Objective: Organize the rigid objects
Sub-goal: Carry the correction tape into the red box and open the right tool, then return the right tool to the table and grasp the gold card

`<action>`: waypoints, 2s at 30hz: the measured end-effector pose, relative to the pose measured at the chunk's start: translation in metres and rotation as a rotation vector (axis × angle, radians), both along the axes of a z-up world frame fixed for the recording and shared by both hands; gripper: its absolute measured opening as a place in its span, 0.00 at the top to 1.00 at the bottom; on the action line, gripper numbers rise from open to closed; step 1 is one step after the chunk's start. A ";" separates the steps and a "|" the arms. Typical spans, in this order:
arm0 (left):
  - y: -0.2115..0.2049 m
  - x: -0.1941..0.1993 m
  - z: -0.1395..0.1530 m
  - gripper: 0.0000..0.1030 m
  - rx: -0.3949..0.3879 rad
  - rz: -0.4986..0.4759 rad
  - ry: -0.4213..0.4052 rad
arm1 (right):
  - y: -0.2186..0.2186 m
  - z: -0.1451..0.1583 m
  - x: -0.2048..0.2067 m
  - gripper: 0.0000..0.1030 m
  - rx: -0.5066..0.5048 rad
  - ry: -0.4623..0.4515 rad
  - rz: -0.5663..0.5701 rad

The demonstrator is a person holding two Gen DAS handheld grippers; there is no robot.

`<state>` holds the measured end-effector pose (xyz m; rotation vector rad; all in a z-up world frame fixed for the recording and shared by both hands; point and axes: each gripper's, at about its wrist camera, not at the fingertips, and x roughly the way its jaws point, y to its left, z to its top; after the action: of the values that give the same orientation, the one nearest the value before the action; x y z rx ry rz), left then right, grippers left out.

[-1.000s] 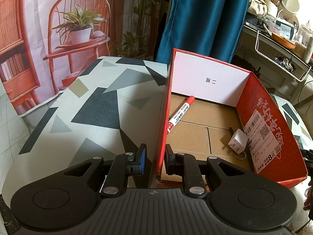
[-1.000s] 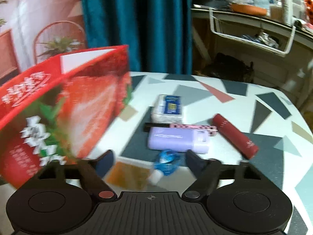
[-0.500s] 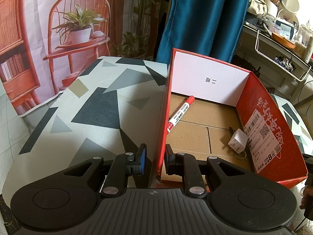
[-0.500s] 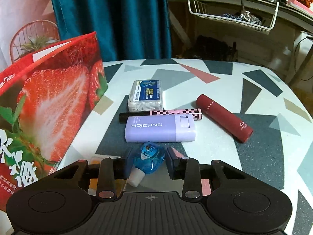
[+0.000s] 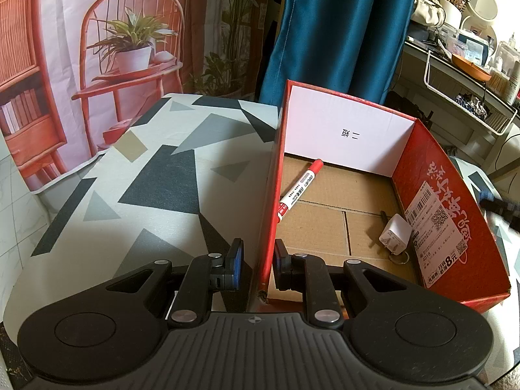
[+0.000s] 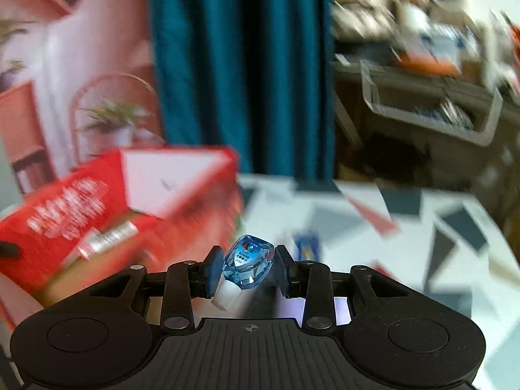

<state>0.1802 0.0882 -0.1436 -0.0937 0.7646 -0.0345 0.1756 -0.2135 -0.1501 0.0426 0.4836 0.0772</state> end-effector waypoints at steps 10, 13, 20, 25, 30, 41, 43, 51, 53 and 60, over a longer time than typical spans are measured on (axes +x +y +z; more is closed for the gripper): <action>0.000 0.000 0.000 0.79 0.000 0.000 0.000 | 0.064 0.027 0.010 0.69 -0.137 -0.051 0.245; 0.000 0.000 0.000 0.79 0.001 0.000 0.000 | 0.073 0.024 0.006 0.69 -0.148 -0.034 0.274; 0.000 0.000 0.000 0.79 0.001 0.001 0.001 | 0.079 0.021 -0.001 0.69 -0.160 -0.027 0.299; 0.000 0.000 0.000 0.79 0.001 0.000 0.001 | 0.079 0.020 -0.002 0.69 -0.157 -0.026 0.298; 0.000 -0.001 0.000 0.79 0.001 0.001 0.001 | 0.077 0.021 -0.002 0.70 -0.149 -0.033 0.287; 0.000 -0.001 0.000 0.79 0.000 0.001 0.001 | 0.033 0.032 -0.010 0.22 -0.065 -0.102 0.137; 0.000 -0.001 0.000 0.79 0.000 0.001 0.000 | 0.019 0.029 -0.011 0.19 -0.039 -0.094 0.080; 0.000 -0.001 0.000 0.79 0.001 0.001 0.000 | -0.019 -0.018 -0.014 0.02 0.066 0.041 -0.087; 0.000 -0.001 0.000 0.79 0.001 0.001 0.001 | -0.018 -0.033 -0.012 0.02 0.055 0.092 -0.087; 0.000 -0.001 0.001 0.79 0.005 0.000 0.000 | 0.003 -0.073 0.001 0.16 0.040 0.233 -0.035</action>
<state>0.1793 0.0877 -0.1431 -0.0894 0.7646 -0.0323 0.1765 -0.2106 -0.2232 0.1004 0.7143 0.0479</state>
